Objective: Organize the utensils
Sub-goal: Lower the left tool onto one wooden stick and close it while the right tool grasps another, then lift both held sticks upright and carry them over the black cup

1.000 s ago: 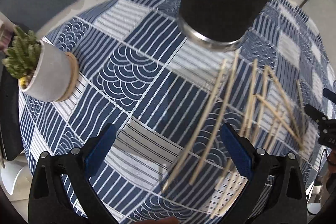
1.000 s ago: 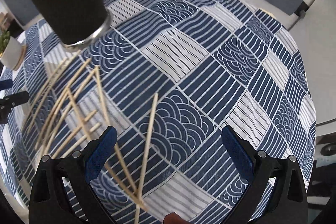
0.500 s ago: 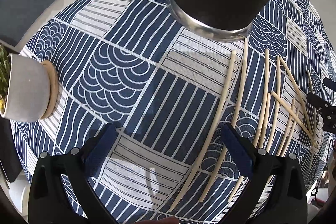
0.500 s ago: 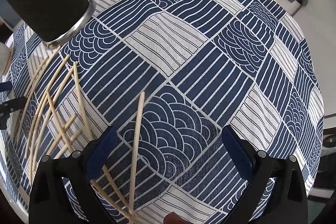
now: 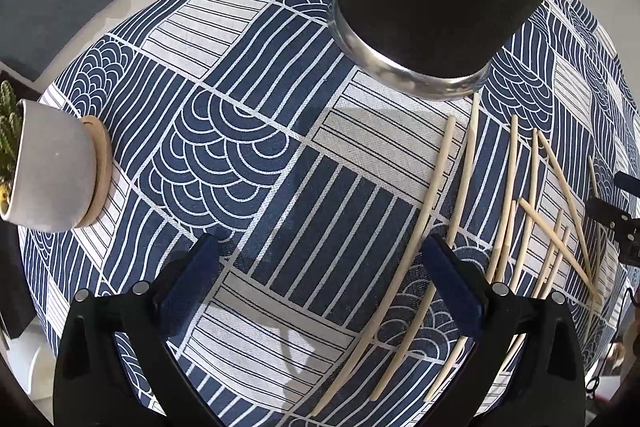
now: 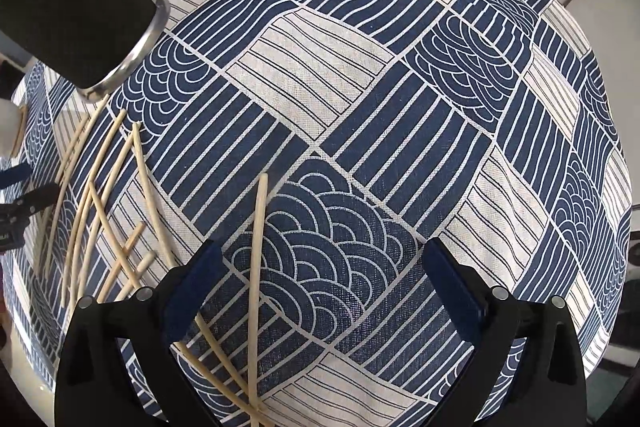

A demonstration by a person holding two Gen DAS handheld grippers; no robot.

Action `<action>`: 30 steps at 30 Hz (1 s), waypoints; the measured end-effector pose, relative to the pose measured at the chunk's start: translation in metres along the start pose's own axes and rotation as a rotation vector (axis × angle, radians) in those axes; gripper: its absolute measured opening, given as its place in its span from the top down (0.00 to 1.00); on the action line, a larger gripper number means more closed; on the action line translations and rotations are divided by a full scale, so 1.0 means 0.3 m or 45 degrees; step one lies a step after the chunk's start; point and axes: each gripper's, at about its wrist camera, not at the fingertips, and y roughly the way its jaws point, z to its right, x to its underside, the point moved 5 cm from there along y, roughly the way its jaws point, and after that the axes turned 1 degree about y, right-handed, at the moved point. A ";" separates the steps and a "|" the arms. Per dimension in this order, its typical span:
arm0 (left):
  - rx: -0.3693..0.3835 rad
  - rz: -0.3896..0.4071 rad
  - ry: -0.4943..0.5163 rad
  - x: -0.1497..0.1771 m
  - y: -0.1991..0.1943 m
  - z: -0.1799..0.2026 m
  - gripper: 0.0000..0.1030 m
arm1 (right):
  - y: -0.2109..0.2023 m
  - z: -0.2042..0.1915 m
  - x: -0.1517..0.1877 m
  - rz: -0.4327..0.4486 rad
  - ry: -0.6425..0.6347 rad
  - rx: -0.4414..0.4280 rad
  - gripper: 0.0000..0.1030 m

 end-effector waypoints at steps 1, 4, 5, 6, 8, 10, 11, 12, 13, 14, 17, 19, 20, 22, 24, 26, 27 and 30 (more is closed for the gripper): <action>0.001 -0.001 -0.001 -0.001 -0.002 0.001 0.07 | -0.008 0.000 -0.007 0.008 -0.006 -0.006 0.32; 0.010 0.011 0.032 0.008 -0.021 0.021 0.23 | -0.038 0.008 -0.022 0.025 -0.048 -0.017 0.79; 0.014 0.010 0.040 0.012 -0.030 0.025 0.33 | -0.039 0.021 -0.024 0.021 -0.045 -0.019 0.90; 0.017 0.006 0.048 0.015 -0.039 0.023 0.39 | -0.038 0.039 -0.027 0.017 -0.035 -0.019 0.93; 0.020 -0.003 0.036 0.025 -0.051 0.009 0.64 | -0.035 0.073 -0.036 0.009 -0.015 -0.039 0.96; 0.026 -0.021 0.010 0.044 -0.058 -0.021 0.79 | -0.035 0.111 -0.042 -0.004 0.022 -0.062 0.96; 0.031 -0.033 -0.012 0.056 -0.060 -0.036 0.91 | -0.033 0.131 -0.047 -0.008 0.041 -0.081 0.96; 0.041 -0.044 -0.033 0.068 -0.060 -0.048 0.94 | -0.033 0.146 -0.047 -0.010 0.048 -0.085 0.96; 0.060 -0.052 -0.060 0.086 -0.064 -0.061 0.95 | -0.037 0.163 -0.047 -0.008 0.053 -0.085 0.96; 0.064 -0.053 -0.074 0.101 -0.065 -0.069 0.95 | -0.041 0.179 -0.048 0.001 0.059 -0.086 0.96; 0.081 -0.060 -0.128 0.155 -0.071 -0.085 0.96 | -0.061 0.219 -0.044 0.031 0.077 -0.104 0.95; 0.089 -0.071 -0.155 0.183 -0.075 -0.088 0.96 | -0.092 0.240 -0.054 0.065 0.094 -0.129 0.96; 0.084 -0.069 -0.174 0.212 -0.077 -0.101 0.96 | -0.113 0.248 -0.064 0.088 0.094 -0.133 0.95; 0.083 -0.069 -0.193 0.246 -0.088 -0.101 0.96 | -0.152 0.247 -0.072 0.124 0.082 -0.142 0.96; 0.059 -0.048 -0.200 0.274 -0.114 -0.092 0.96 | -0.194 0.235 -0.077 0.169 0.067 -0.157 0.96; 0.044 -0.021 -0.202 0.314 -0.165 -0.071 0.96 | -0.249 0.227 -0.076 0.227 0.032 -0.157 0.95; 0.043 -0.008 -0.206 0.326 -0.185 -0.063 0.96 | -0.264 0.226 -0.063 0.254 0.014 -0.151 0.95; 0.026 0.039 -0.205 0.364 -0.264 -0.038 0.96 | -0.325 0.170 -0.012 0.311 -0.024 -0.156 0.95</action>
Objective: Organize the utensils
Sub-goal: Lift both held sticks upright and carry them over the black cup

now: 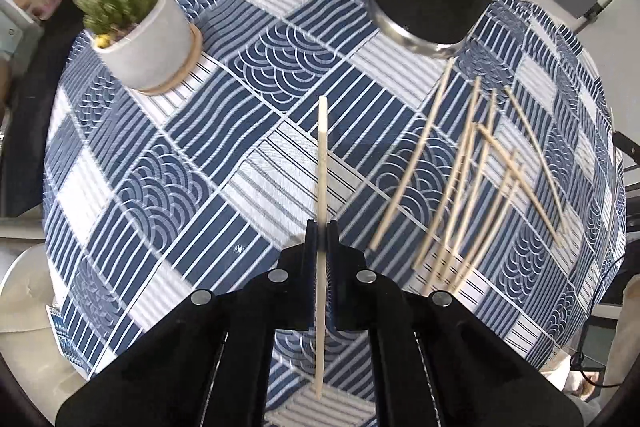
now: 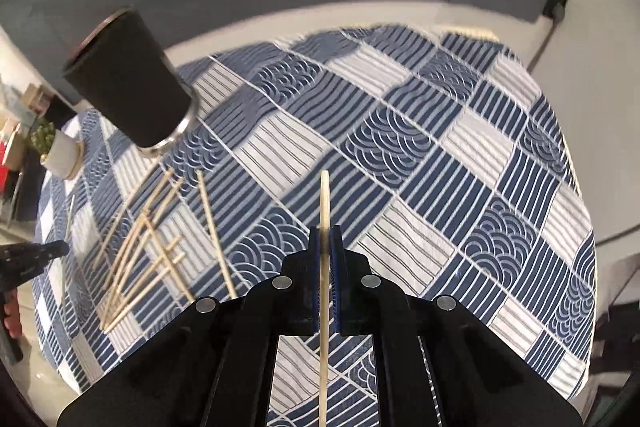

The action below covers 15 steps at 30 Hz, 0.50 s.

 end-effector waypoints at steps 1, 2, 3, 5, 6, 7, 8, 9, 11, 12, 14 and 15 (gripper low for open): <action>-0.009 0.018 0.003 0.010 -0.029 0.004 0.96 | -0.026 -0.012 0.003 0.021 -0.009 -0.011 0.95; -0.016 0.038 0.002 0.019 -0.060 0.010 0.96 | -0.049 -0.024 -0.006 0.047 -0.028 -0.019 0.95; -0.020 0.050 0.003 0.016 -0.094 -0.003 0.96 | -0.075 -0.047 -0.004 0.070 -0.042 -0.026 0.95; -0.035 0.091 0.004 -0.017 -0.152 -0.014 0.96 | -0.122 -0.079 -0.018 0.118 -0.063 -0.046 0.95; -0.041 0.119 0.002 -0.017 -0.186 -0.011 0.96 | -0.149 -0.098 -0.030 0.144 -0.071 -0.059 0.95; -0.048 0.138 0.001 -0.025 -0.198 0.012 0.96 | -0.172 -0.110 -0.039 0.163 -0.075 -0.071 0.95; -0.070 0.161 0.002 -0.028 -0.228 0.007 0.96 | -0.202 -0.129 -0.056 0.194 -0.083 -0.097 0.95; -0.103 0.183 0.004 -0.036 -0.252 0.008 0.96 | -0.223 -0.147 -0.071 0.220 -0.095 -0.113 0.95; -0.127 0.235 0.015 -0.051 -0.311 0.016 0.96 | -0.267 -0.178 -0.097 0.267 -0.120 -0.127 0.95; -0.131 0.257 0.017 -0.062 -0.337 0.017 0.96 | -0.301 -0.202 -0.120 0.304 -0.135 -0.149 0.95; -0.148 0.317 0.027 -0.090 -0.401 0.028 0.96 | -0.355 -0.239 -0.152 0.361 -0.154 -0.190 0.95; -0.147 0.352 0.028 -0.109 -0.439 0.034 0.95 | -0.377 -0.253 -0.166 0.386 -0.164 -0.204 0.95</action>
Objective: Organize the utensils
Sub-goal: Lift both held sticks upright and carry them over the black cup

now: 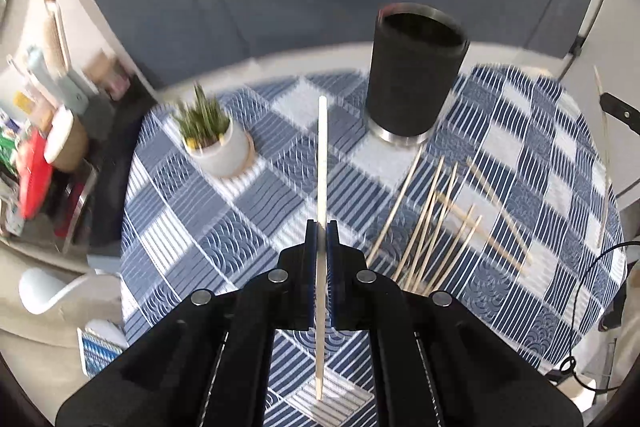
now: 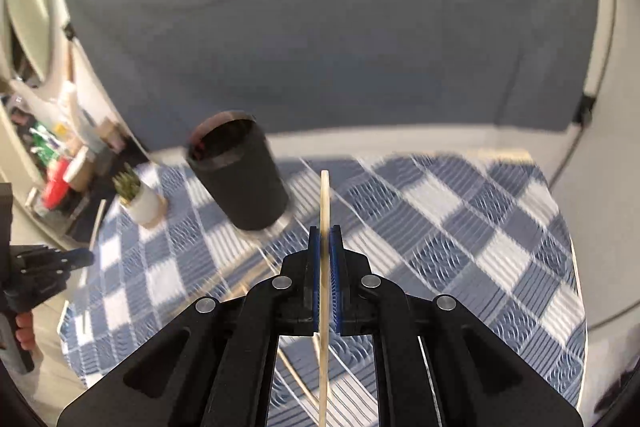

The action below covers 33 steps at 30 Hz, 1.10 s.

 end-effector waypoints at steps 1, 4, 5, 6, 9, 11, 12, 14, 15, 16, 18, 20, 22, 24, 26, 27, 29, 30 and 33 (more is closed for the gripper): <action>0.003 0.022 -0.003 -0.019 -0.021 0.001 0.95 | -0.021 -0.022 -0.029 0.041 -0.013 -0.019 0.95; 0.011 0.127 -0.006 -0.102 -0.108 0.006 0.95 | -0.079 -0.075 -0.105 0.152 -0.035 -0.086 0.95; 0.016 0.158 -0.005 -0.127 -0.134 0.008 0.95 | -0.103 -0.095 -0.137 0.194 -0.041 -0.109 0.95; 0.021 0.191 -0.007 -0.153 -0.161 0.007 0.95 | -0.119 -0.108 -0.157 0.220 -0.046 -0.120 0.95; 0.076 0.298 -0.033 -0.241 -0.247 0.004 0.95 | -0.173 -0.156 -0.229 0.312 -0.075 -0.167 0.95; 0.130 0.379 -0.050 -0.299 -0.302 0.002 0.95 | -0.209 -0.190 -0.280 0.371 -0.091 -0.207 0.95; 0.141 0.411 -0.046 -0.320 -0.321 0.004 0.95 | -0.220 -0.200 -0.300 0.391 -0.091 -0.212 0.95; 0.089 0.485 -0.040 -0.364 -0.359 0.001 0.95 | -0.241 -0.227 -0.342 0.423 -0.095 -0.248 0.95; 0.088 0.514 -0.037 -0.382 -0.374 0.000 0.95 | -0.254 -0.241 -0.368 0.455 -0.100 -0.255 0.95; 0.107 0.545 -0.033 -0.406 -0.389 0.000 0.95 | -0.264 -0.251 -0.393 0.482 -0.105 -0.250 0.95; 0.115 0.578 -0.022 -0.440 -0.404 -0.002 0.95 | -0.270 -0.263 -0.442 0.513 -0.114 -0.246 0.95; 0.134 0.607 0.005 -0.483 -0.411 0.002 0.95 | -0.273 -0.282 -0.493 0.534 -0.124 -0.263 0.95; 0.149 0.628 0.028 -0.517 -0.409 0.005 0.95 | -0.265 -0.298 -0.530 0.554 -0.139 -0.267 0.95; 0.183 0.644 0.035 -0.553 -0.395 0.010 0.95 | -0.249 -0.319 -0.567 0.566 -0.158 -0.281 0.95; 0.231 0.662 0.039 -0.597 -0.369 0.019 0.95 | -0.216 -0.340 -0.599 0.575 -0.173 -0.289 0.95; 0.252 0.670 0.037 -0.614 -0.357 0.021 0.95 | -0.197 -0.346 -0.609 0.578 -0.174 -0.284 0.95; 0.309 0.681 0.038 -0.651 -0.315 0.028 0.95 | -0.145 -0.357 -0.621 0.570 -0.165 -0.290 0.95; 0.333 0.691 0.038 -0.662 -0.296 0.030 0.95 | -0.119 -0.361 -0.623 0.565 -0.162 -0.294 0.95; 0.391 0.691 0.038 -0.701 -0.220 0.042 0.95 | -0.024 -0.370 -0.627 0.558 -0.168 -0.275 0.95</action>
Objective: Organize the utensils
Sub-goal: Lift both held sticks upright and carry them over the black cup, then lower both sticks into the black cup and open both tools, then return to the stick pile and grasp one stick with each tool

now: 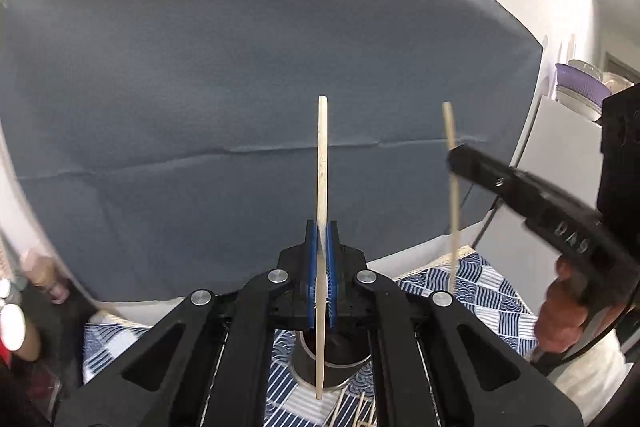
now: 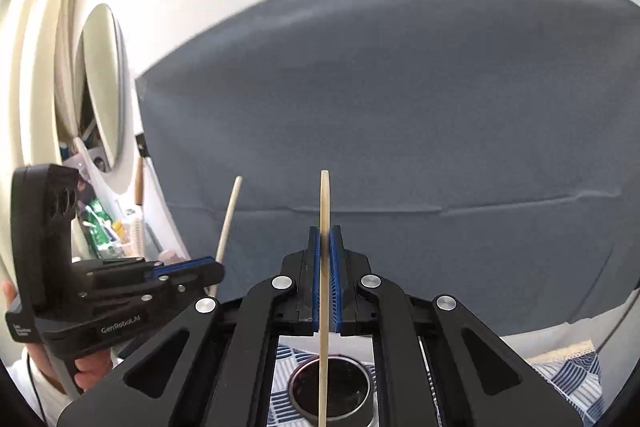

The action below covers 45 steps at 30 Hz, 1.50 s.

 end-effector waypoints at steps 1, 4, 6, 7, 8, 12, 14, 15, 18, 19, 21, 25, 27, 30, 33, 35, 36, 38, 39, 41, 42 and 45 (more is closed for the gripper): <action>0.018 -0.006 -0.003 0.011 0.037 -0.005 0.95 | 0.030 0.007 0.014 -0.005 0.002 0.005 0.95; 0.070 -0.021 -0.001 0.035 0.124 -0.010 0.95 | 0.114 0.032 0.067 -0.034 0.016 0.001 0.95; 0.113 -0.013 -0.022 0.053 0.170 -0.017 0.95 | 0.165 0.049 0.104 -0.058 0.034 -0.004 0.95; 0.144 -0.010 -0.042 0.063 0.197 -0.021 0.95 | 0.192 0.052 0.121 -0.069 0.044 -0.009 0.95; 0.162 -0.001 -0.062 0.075 0.223 -0.026 0.95 | 0.215 0.061 0.144 -0.077 0.054 -0.011 0.95; 0.193 0.034 -0.104 0.124 0.304 -0.035 0.95 | 0.271 0.078 0.215 -0.106 0.067 -0.019 0.95; 0.217 0.022 -0.125 0.161 0.348 -0.045 0.95 | 0.297 0.087 0.251 -0.126 0.070 -0.018 0.95; 0.212 0.007 -0.123 0.187 0.372 -0.042 0.95 | 0.307 0.089 0.264 -0.138 0.073 -0.020 0.95; 0.224 -0.040 -0.129 0.246 0.413 -0.032 0.95 | 0.328 0.104 0.309 -0.177 0.083 -0.010 0.95; 0.226 -0.050 -0.133 0.259 0.416 -0.032 0.95 | 0.331 0.105 0.322 -0.191 0.086 -0.012 0.95; 0.220 -0.068 -0.124 0.280 0.419 -0.026 0.95 | 0.334 0.104 0.339 -0.204 0.087 -0.008 0.95; 0.201 -0.087 -0.116 0.304 0.396 -0.028 0.95 | 0.315 0.113 0.362 -0.216 0.100 -0.018 0.95; 0.201 -0.088 -0.122 0.320 0.367 -0.052 0.93 | 0.308 0.110 0.374 -0.234 0.106 -0.028 0.94; 0.182 -0.092 -0.108 0.338 0.319 -0.059 0.83 | 0.274 0.127 0.402 -0.267 0.129 -0.010 0.91; 0.160 -0.096 -0.109 0.343 0.276 -0.061 0.65 | 0.232 0.136 0.421 -0.288 0.135 0.029 0.61; 0.141 -0.090 -0.109 0.351 0.241 -0.061 0.53 | 0.191 0.135 0.424 -0.283 0.136 0.047 0.46; 0.136 -0.096 -0.111 0.359 0.227 -0.060 0.48 | 0.176 0.137 0.427 -0.287 0.134 0.051 0.45; 0.115 -0.102 -0.118 0.385 0.199 -0.057 0.34 | 0.137 0.136 0.439 -0.311 0.118 0.058 0.32; 0.108 -0.111 -0.117 0.404 0.189 -0.054 0.31 | 0.120 0.134 0.447 -0.319 0.105 0.068 0.27; 0.092 -0.139 -0.109 0.441 0.182 -0.048 0.19 | 0.084 0.140 0.468 -0.324 0.090 0.105 0.15; 0.087 -0.155 -0.107 0.461 0.179 -0.047 0.19 | 0.070 0.144 0.483 -0.332 0.091 0.121 0.15; 0.076 -0.264 -0.129 0.557 0.186 -0.051 0.16 | 0.053 0.163 0.551 -0.430 0.129 0.126 0.15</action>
